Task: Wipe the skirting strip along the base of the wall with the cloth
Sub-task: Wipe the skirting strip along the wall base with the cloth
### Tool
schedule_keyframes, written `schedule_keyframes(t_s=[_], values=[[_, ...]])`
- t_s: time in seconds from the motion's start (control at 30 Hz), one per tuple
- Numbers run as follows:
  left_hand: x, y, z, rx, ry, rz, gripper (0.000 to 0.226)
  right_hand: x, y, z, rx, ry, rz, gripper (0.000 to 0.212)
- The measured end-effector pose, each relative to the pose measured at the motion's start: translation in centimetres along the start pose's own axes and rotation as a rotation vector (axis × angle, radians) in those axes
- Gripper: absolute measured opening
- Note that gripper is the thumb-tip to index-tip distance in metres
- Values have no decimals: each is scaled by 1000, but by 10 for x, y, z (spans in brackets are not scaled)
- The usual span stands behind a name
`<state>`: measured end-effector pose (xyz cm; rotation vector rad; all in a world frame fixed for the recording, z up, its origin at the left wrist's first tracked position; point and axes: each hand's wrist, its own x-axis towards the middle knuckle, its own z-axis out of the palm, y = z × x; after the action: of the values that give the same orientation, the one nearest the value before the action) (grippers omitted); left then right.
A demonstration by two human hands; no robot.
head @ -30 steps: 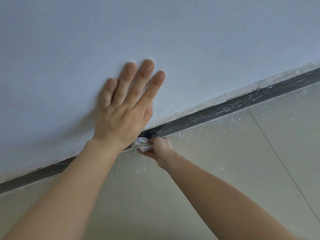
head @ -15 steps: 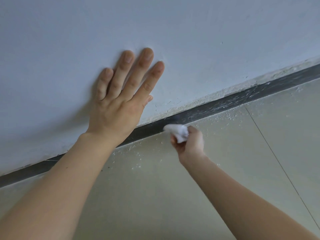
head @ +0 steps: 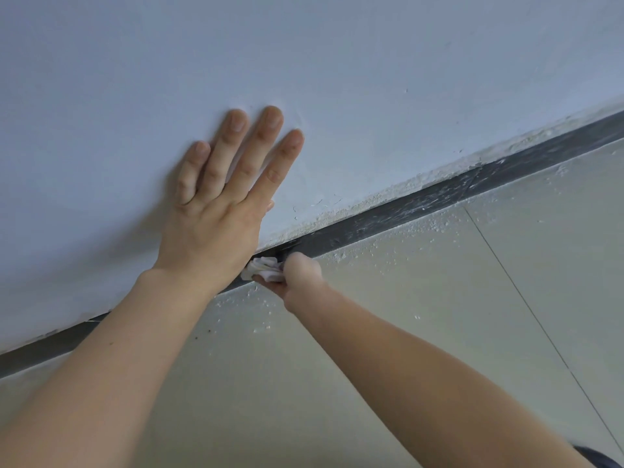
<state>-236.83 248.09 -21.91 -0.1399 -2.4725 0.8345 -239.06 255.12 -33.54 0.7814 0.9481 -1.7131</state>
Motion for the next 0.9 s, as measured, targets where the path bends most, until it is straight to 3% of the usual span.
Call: schedule_keyframes(t_s=[0.13, 0.23, 0.33, 0.47, 0.57, 0.63, 0.9], values=[[1, 3, -1, -49, -26, -22, 95, -29, -49, -29, 127, 59, -20, 29], [1, 4, -2, -83, -51, -41, 111, -54, -71, -57, 267, 57, -165, 24], [0, 5, -3, -96, -58, -41, 115, -63, -76, -84, 462, 133, -266, 30], [1, 7, -6, -126, -81, -46, 115, -51, -49, -76, 277, 146, -233, 44], [0, 6, -7, -126, -91, -52, 114, -38, -11, -49, 29, 55, -81, 27], [0, 7, -8, -117, -94, -51, 114, -26, 8, -35, -69, 0, -30, 32], [1, 8, -7, -56, -63, -35, 101, -11, -33, -45, 120, 100, -139, 44]])
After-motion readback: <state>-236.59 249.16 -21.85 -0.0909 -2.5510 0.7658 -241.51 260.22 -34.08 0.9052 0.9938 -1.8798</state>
